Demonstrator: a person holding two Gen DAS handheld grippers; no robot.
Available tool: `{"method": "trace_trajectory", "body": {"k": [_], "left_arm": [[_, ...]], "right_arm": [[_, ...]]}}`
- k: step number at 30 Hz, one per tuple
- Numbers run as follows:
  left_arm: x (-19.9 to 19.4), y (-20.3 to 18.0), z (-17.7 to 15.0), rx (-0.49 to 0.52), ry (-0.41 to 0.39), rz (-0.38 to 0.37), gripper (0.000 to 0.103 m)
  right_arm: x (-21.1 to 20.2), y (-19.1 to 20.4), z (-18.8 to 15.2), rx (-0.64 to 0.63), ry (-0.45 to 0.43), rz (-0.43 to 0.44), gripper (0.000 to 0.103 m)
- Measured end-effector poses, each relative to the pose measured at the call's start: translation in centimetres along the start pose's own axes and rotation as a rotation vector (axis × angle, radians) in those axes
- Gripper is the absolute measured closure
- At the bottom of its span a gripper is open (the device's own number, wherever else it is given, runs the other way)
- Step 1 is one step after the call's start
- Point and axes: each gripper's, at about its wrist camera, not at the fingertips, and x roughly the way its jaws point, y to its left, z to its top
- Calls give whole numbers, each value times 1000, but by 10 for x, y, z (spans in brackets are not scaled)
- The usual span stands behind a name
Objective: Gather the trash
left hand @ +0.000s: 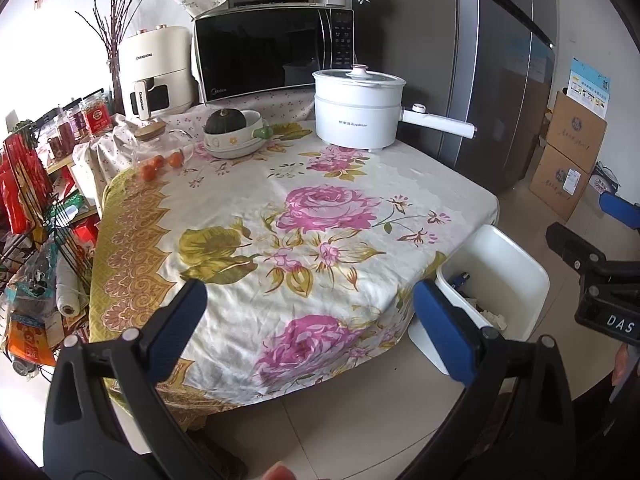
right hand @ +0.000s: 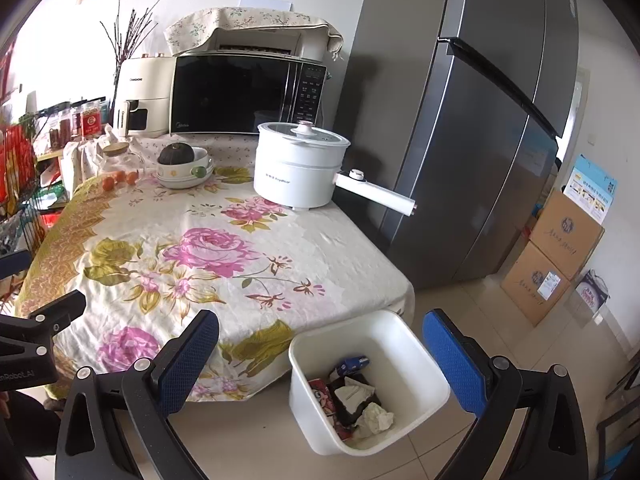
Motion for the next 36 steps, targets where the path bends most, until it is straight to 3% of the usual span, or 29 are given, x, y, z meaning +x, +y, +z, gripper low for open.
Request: {"method": "trace_trajectory", "body": {"k": [36], "left_arm": [[-1, -1, 8, -25, -18, 2, 1]], "right_arm": [[8, -10, -2, 85, 45, 47, 0]]}}
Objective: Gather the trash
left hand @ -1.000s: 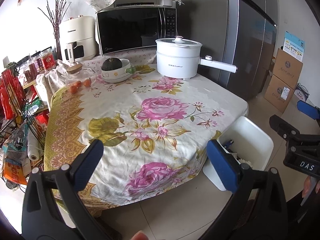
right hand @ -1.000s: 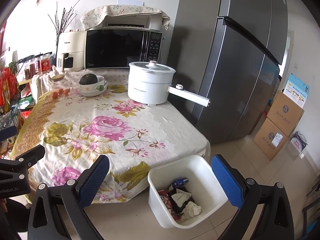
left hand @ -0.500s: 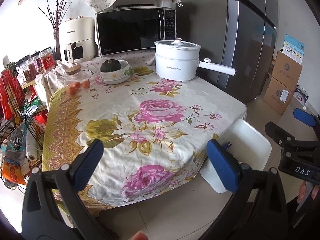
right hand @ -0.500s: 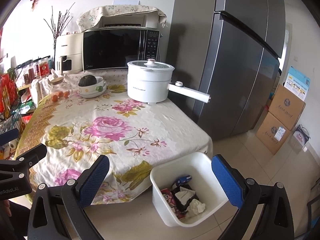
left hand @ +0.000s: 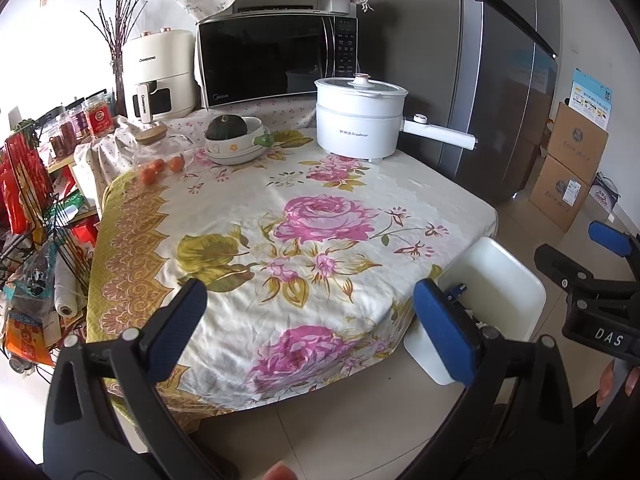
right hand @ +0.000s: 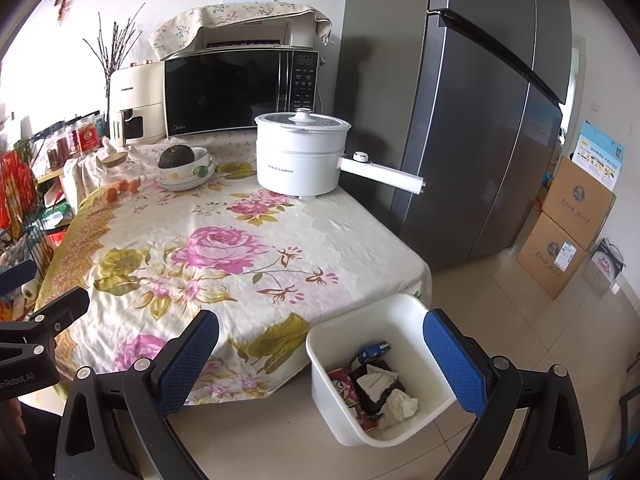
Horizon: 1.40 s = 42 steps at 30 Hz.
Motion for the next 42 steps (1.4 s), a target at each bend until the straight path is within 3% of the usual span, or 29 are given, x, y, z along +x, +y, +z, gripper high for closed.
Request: {"method": "trace_trajectory", "body": {"k": [42], "left_arm": [[2, -4, 1, 3, 12, -28, 1]], "right_arm": [[0, 2, -2, 2, 5, -16, 0]]}}
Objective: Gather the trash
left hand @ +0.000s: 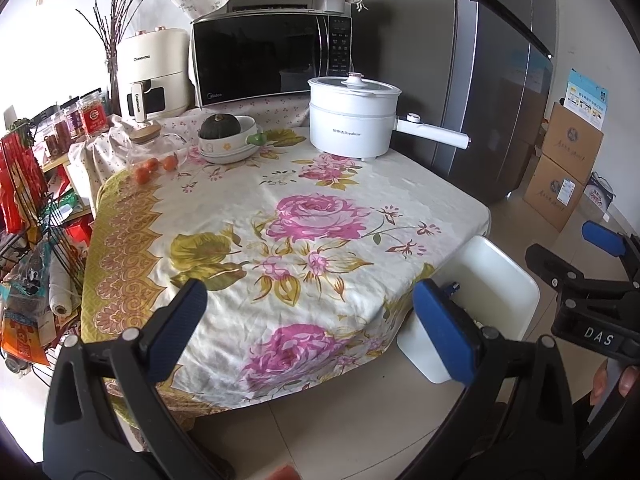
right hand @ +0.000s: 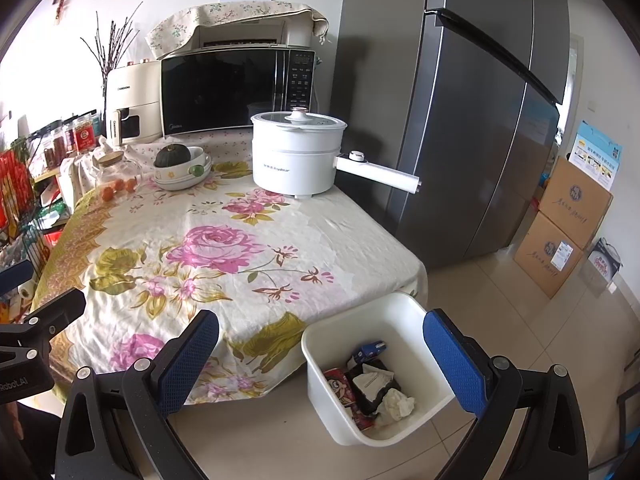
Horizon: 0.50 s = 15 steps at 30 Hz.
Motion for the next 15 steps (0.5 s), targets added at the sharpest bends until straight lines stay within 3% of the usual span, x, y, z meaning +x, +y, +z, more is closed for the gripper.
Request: {"method": "trace_trajectory", "body": {"k": [15], "left_arm": [[3, -1, -1, 8, 21, -37, 1]], "right_arm": [[1, -2, -1, 4, 2, -8, 0]]}}
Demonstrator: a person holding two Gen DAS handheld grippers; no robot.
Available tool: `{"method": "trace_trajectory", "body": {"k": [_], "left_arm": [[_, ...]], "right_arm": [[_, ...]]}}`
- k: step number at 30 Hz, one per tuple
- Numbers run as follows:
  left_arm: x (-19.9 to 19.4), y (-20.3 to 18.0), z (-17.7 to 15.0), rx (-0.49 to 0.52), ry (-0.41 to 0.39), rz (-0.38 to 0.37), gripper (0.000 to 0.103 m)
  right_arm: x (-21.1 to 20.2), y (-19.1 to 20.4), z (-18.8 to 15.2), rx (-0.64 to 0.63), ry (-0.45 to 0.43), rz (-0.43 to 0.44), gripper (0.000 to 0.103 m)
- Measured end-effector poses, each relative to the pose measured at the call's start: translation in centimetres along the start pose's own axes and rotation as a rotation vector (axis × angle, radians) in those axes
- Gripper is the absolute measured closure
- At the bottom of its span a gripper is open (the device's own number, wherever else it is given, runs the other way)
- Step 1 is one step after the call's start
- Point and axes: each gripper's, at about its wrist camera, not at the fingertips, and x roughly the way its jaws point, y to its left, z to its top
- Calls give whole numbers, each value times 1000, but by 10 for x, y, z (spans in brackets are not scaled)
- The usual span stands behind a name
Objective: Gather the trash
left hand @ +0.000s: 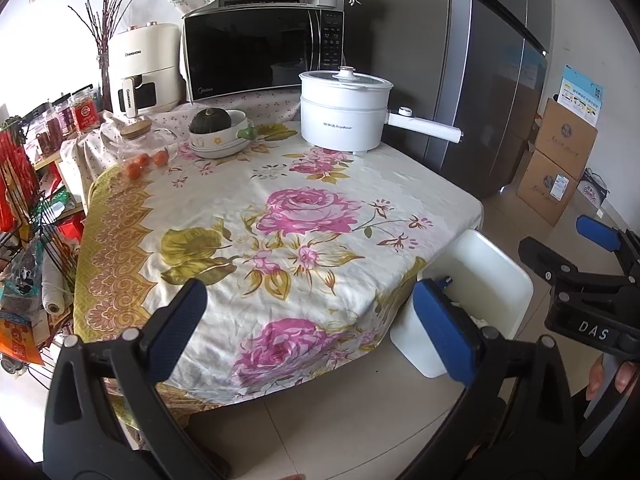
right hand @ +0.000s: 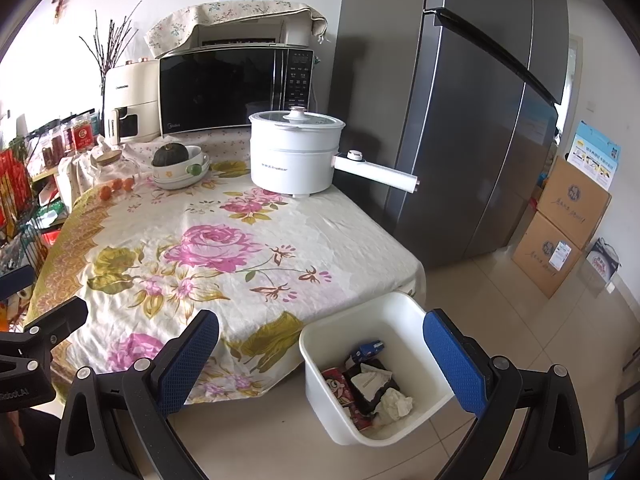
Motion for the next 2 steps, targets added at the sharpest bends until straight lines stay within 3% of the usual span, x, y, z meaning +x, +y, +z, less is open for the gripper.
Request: {"method": "trace_trajectory", "body": {"k": [2], "left_arm": [[2, 3, 1, -14, 12, -29, 1]], "right_arm": [[0, 0, 0, 0, 0, 0, 0]]}}
